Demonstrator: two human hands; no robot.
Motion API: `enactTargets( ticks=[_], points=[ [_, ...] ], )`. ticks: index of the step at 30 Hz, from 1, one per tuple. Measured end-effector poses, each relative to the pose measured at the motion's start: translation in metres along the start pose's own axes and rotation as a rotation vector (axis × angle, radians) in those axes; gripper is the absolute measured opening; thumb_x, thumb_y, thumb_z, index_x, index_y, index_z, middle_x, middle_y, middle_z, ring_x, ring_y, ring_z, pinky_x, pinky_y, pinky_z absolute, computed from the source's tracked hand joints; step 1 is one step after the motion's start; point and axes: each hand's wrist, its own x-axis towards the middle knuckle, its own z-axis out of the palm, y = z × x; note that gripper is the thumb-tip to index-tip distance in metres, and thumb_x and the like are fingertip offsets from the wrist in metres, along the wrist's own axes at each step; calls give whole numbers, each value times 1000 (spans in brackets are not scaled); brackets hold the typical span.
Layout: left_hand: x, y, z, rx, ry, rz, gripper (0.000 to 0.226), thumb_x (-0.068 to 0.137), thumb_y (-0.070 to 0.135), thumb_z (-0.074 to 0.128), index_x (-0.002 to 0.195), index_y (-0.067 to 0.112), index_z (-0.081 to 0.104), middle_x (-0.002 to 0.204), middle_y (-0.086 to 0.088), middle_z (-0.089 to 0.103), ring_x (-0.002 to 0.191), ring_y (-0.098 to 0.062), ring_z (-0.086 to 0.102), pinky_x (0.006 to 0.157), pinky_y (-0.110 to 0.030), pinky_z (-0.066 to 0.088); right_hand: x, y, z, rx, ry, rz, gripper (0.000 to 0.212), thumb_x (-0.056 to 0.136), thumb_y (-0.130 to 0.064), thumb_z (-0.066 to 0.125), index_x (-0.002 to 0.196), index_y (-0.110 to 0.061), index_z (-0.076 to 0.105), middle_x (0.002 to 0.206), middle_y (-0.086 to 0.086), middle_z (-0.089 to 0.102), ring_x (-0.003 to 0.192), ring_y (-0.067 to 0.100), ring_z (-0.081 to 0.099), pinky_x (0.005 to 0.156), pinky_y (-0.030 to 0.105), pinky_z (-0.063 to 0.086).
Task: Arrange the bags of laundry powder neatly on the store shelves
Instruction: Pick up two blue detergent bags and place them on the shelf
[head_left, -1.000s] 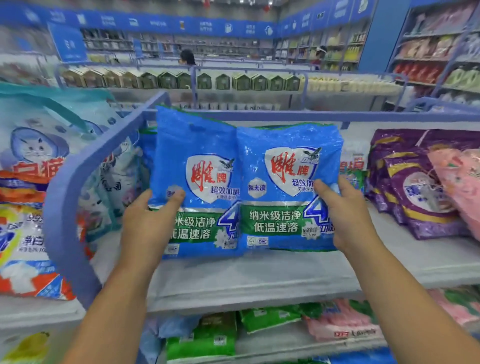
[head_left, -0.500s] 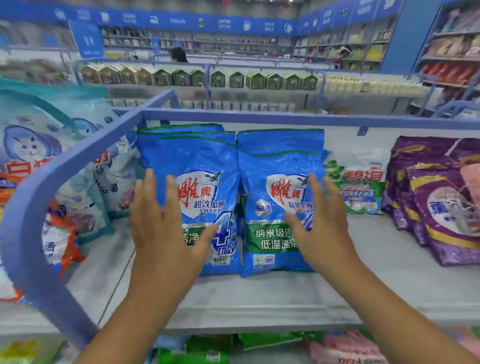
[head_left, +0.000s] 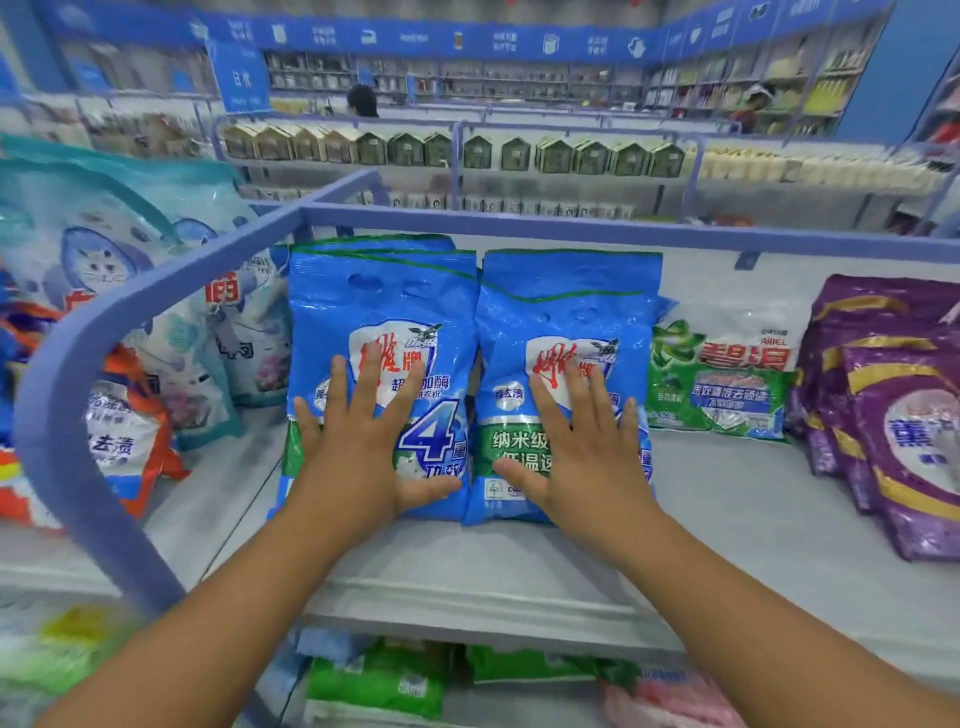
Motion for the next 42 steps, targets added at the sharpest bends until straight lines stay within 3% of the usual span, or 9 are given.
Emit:
enactTargets(
  ticks=[5,8,11,14,20,25,32,42],
  points=[
    [-10,8,-7,26,-36,-29,113,58,99,33,143,59,-30,167,6,-25,155,-31,-20,121,-66,2,-10,-1,-5,35,-22,-2,97,82,-85,19,160,-34,-8,167,5,-24,153,28,-25,122,61,-3],
    [-24,17,-15,57,-110,-70,101,82,81,47,157,47,-11,170,1,-12,157,-32,-9,124,-58,9,-21,-4,-10,56,-76,-6,87,93,-76,23,160,-30,-9,167,6,-24,153,29,-22,124,57,-2],
    [-50,19,-23,59,-82,-63,79,96,63,48,161,39,8,171,-2,4,157,-29,5,124,-52,19,-39,-8,-17,50,-165,-2,85,97,-70,26,161,-26,-8,168,7,-19,155,32,-14,125,54,3],
    [-80,19,-37,112,-90,-81,70,98,58,48,159,34,23,169,-1,19,154,-25,19,122,-47,24,-60,-21,-27,87,-218,-8,86,97,-70,28,161,-24,-5,169,6,-14,155,34,-10,124,55,5],
    [-143,17,-64,113,-81,-189,63,99,58,42,156,32,36,163,1,35,150,-20,31,119,-42,32,-95,-69,-39,221,-270,-168,78,98,-68,29,161,-29,4,170,2,-8,156,30,-9,125,54,5],
    [-185,-7,-89,97,-183,-280,62,99,60,46,156,36,35,165,7,31,150,-15,31,116,-35,33,-119,-117,-37,248,-296,-266,72,101,-63,29,161,-28,9,170,2,-5,156,30,-9,125,54,6],
    [-233,-83,-115,78,-112,-348,66,97,63,46,156,36,34,165,2,31,151,-19,28,117,-40,32,-140,-204,-46,304,-308,-360,73,100,-63,33,161,-28,14,170,1,0,156,31,-4,125,53,14],
    [-327,-278,-183,69,-78,-474,73,96,67,42,160,35,24,169,2,19,155,-19,17,123,-43,27,-163,-420,-43,406,-395,-394,76,100,-62,37,162,-29,8,170,-1,-1,157,23,-2,126,45,13]
  ],
)
